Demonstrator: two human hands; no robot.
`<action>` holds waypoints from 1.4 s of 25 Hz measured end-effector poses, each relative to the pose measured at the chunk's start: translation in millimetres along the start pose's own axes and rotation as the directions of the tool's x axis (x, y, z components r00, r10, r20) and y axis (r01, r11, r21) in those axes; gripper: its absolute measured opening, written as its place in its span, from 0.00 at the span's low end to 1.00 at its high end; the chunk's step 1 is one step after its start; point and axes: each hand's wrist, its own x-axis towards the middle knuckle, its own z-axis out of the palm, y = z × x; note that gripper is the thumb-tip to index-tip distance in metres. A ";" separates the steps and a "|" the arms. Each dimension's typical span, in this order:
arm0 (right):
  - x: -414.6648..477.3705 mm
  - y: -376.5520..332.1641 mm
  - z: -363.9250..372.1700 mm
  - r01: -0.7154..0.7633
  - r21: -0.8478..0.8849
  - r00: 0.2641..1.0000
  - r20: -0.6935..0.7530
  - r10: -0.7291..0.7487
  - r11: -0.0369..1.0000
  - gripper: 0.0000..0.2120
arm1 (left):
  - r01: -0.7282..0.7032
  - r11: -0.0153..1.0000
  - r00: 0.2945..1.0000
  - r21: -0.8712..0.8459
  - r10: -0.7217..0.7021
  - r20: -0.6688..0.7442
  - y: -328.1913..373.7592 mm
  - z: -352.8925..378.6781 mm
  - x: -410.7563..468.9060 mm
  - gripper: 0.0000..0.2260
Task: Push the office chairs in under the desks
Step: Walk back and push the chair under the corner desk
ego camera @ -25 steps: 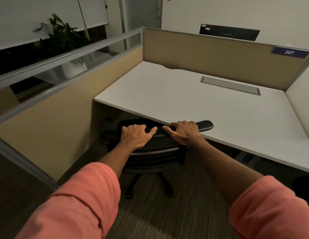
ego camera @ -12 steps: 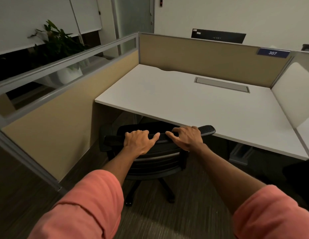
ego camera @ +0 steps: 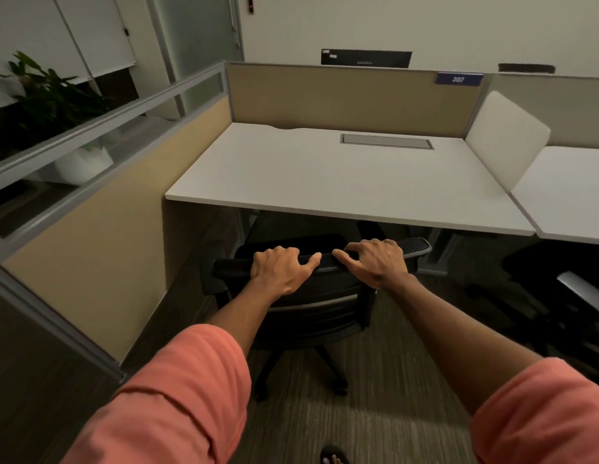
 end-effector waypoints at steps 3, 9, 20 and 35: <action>-30.3 -12.4 -4.2 -0.051 0.016 0.999 -0.019 0.051 0.999 0.37 | -0.066 0.998 0.998 -0.021 0.066 0.003 -3.4 -3.7 -20.0 0.34; -70.4 -27.1 -14.2 -0.163 0.002 0.984 -0.077 0.163 0.987 0.37 | -0.171 0.984 0.985 -0.038 0.172 0.018 -2.9 -14.0 -39.5 0.34; -72.7 -33.7 -19.5 -0.247 0.026 0.961 -0.121 0.248 0.969 0.33 | -0.281 0.957 0.959 -0.063 0.282 -0.002 -8.7 -22.9 -23.5 0.32; 8.3 10.0 -12.0 -0.249 -0.022 0.964 -0.097 0.246 0.968 0.32 | -0.314 0.949 0.949 -0.036 0.313 -0.030 3.1 -15.9 75.0 0.32</action>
